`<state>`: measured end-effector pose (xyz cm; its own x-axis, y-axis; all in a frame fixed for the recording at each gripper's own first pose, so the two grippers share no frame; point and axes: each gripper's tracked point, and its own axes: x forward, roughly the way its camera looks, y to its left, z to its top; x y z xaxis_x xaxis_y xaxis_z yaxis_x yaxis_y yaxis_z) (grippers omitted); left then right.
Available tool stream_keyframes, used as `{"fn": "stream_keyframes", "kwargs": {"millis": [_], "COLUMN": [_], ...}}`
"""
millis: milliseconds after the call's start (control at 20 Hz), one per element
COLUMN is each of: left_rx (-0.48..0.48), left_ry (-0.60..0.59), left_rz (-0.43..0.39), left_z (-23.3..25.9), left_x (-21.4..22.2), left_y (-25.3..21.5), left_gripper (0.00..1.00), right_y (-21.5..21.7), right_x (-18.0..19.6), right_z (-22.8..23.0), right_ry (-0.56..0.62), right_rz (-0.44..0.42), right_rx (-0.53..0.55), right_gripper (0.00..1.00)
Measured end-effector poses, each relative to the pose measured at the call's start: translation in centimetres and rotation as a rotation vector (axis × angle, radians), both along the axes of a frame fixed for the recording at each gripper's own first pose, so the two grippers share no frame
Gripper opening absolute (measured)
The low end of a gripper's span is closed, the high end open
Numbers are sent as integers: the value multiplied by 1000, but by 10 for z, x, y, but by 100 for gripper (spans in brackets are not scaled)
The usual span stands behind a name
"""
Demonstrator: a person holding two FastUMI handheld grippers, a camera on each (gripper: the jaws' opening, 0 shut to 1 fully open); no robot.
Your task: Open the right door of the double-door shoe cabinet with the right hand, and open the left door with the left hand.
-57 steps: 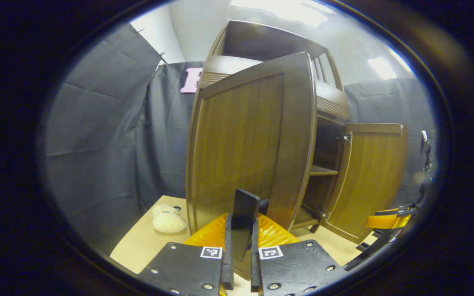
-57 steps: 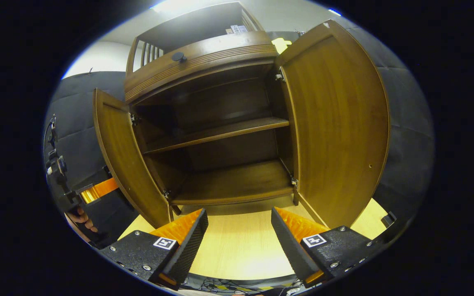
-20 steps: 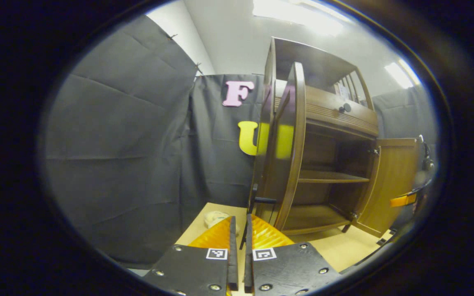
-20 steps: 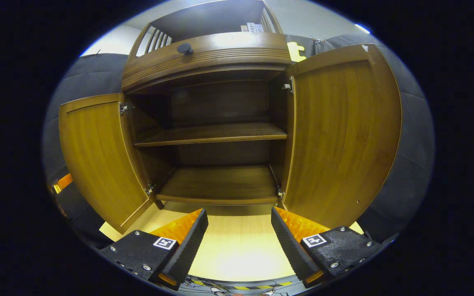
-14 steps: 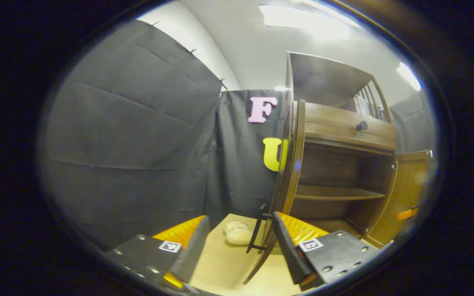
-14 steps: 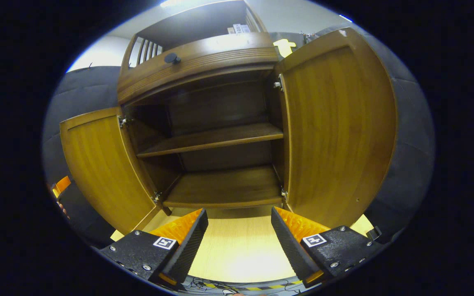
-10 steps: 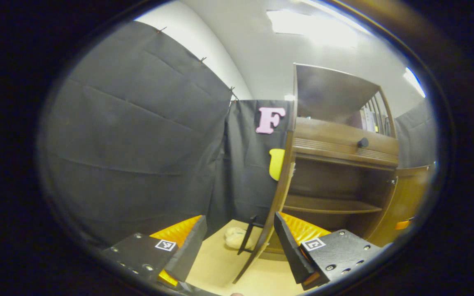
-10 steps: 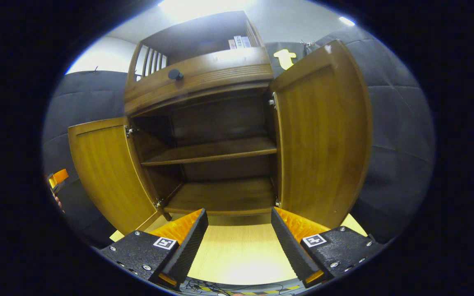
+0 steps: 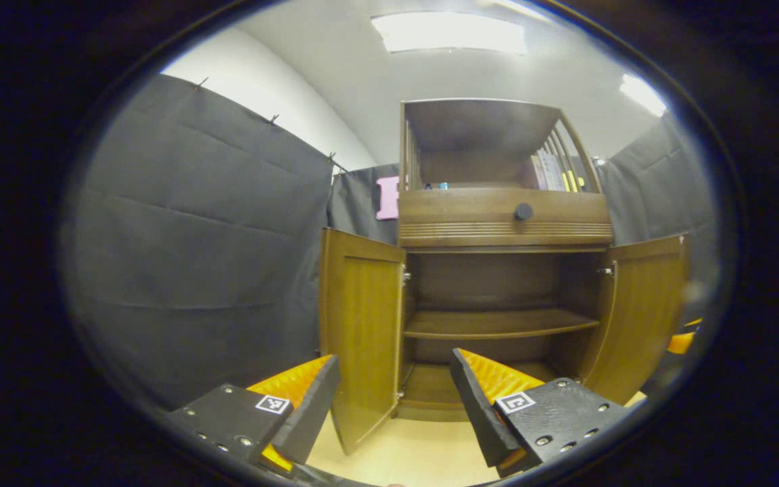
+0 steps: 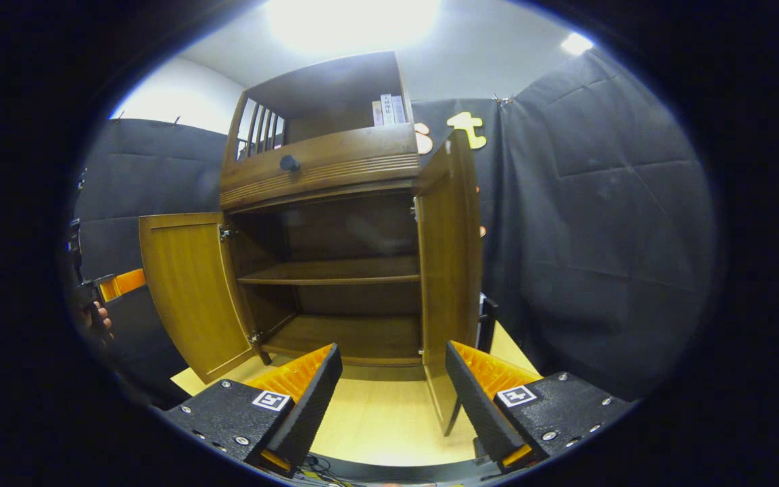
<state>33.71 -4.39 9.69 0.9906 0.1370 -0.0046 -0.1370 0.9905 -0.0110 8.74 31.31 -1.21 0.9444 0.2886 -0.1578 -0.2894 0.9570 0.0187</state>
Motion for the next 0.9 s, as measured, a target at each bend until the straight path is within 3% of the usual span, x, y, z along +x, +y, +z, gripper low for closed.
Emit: {"fn": "stream_keyframes", "kwargs": {"millis": [100, 150, 250, 350, 500, 550, 600, 650, 700, 750, 900], "left_rx": [-83, -102, -105, -79, -32, -27, -23, -19, -6, 14, 90], "left_ry": [19, 24, 44, 77, 79, 73, 70, 69, 62, 51, 32], "left_rz": [-19, -17, -8, 13, 36, 40, 36, 26, 12, -1, 14], "left_z": [-11, -14, -23, -29, -19, -15, -12, -10, -6, -4, -3], "left_x": [-11, -16, -31, -37, -38, -35, -33, -30, -26, -22, -7], "left_y": [-16, -18, -14, -6, 1, 2, 1, 0, -2, -2, 9], "left_gripper": [99, 99, 98, 98, 98, 98, 98, 94, 98, 98, 97], "right_y": [-9, -14, -26, -38, -45, -43, -38, -39, -38, -34, -15], "right_x": [-7, -8, -11, -12, -3, 1, 5, 11, 16, 17, 23], "right_z": [1, 2, 6, 5, 4, 1, 2, 5, 13, 20, 27], "right_ry": [3, 0, -14, -15, -8, 0, -6, -27, -60, -88, -114], "right_rz": [-8, -14, -36, -58, -89, -91, -80, -82, -86, -88, -104], "right_rx": [3, 9, 16, 12, 47, 53, 36, 8, -12, -22, -32], "right_gripper": [91, 95, 91, 95, 91, 95, 91, 91, 95, 91, 95]}}
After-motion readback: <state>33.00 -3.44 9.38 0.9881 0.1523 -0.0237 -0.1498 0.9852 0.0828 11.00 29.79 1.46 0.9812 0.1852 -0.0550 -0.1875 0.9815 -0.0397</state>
